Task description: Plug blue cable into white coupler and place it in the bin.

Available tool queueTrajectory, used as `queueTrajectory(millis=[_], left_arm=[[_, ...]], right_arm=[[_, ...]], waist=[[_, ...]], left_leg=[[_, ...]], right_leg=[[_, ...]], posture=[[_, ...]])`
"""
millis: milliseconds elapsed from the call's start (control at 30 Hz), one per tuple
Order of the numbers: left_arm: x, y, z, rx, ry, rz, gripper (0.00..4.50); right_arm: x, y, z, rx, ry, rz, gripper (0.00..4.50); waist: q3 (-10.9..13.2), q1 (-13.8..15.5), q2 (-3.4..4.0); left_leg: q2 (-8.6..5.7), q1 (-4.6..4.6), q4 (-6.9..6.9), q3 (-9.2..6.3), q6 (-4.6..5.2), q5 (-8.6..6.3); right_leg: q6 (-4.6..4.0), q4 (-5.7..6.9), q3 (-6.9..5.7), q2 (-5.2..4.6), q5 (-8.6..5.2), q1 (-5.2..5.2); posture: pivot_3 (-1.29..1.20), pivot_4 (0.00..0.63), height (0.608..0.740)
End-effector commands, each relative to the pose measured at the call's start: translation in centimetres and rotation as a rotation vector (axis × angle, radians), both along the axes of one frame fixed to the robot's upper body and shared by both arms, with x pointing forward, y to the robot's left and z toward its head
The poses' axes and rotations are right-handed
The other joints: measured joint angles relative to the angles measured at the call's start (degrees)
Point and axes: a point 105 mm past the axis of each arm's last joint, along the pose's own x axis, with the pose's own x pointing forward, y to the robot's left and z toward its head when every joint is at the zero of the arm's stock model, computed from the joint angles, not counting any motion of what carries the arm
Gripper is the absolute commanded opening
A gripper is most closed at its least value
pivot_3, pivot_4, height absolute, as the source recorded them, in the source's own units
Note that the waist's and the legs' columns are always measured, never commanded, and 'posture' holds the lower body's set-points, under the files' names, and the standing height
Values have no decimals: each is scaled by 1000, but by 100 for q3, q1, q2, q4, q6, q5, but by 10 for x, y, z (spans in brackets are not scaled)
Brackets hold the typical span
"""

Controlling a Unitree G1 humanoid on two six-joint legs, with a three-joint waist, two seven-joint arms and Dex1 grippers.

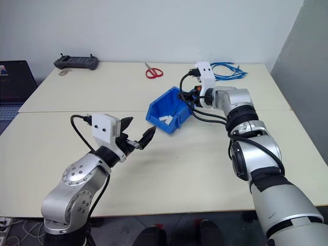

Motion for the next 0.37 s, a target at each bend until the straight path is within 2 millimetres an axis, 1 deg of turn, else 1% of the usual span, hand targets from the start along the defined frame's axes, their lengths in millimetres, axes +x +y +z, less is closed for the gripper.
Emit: queueTrajectory(millis=[33, 100, 167, 200, 267, 367], left_arm=[[8, 11, 6, -48, -19, 77, 4500], [13, 13, 5, -43, -22, 104, 4500], [16, 14, 5, -67, -20, 114, 4500], [17, 14, 5, -72, -19, 118, 4500], [21, 15, 2, -74, -14, 138, 4500], [25, 17, -5, -81, -2, 159, 4500]], right_arm=[[-8, -24, -20, -74, -3, 8, 3375], [-14, -34, -27, -51, 18, -30, 3375], [-20, -41, -29, -29, 3, -77, 3375], [-23, -43, -28, -36, -25, -92, 3375], [-32, -50, -29, -85, -149, -148, 3375], [-54, -52, -41, -99, -240, -197, 3375]], waist=[[0, 9, -1], [0, 4, 0], [1, 5, 1], [2, -3, 3], [2, -10, 3], [1, -4, 2]], left_leg=[[-4, 0, 1, -3, 0, 0], [-12, -2, 0, -4, 0, 0], [-16, -8, 4, -4, 0, 0], [-20, -9, 3, -2, -1, 0], [-22, -21, 7, -4, -1, 1], [-24, -25, 4, -13, -2, 1]], right_leg=[[1, 0, -2, -4, 0, 1], [7, 1, -1, -12, 3, 1], [12, 4, -1, -19, 7, -2], [17, 3, 2, -23, 9, -4], [21, 4, 1, -26, 12, -11], [28, 2, -6, -26, 15, -13]], posture=[[0, 150, 740], [0, 150, 740], [0, 150, 740], [0, 150, 740], [0, 150, 740], [0, 150, 740]])
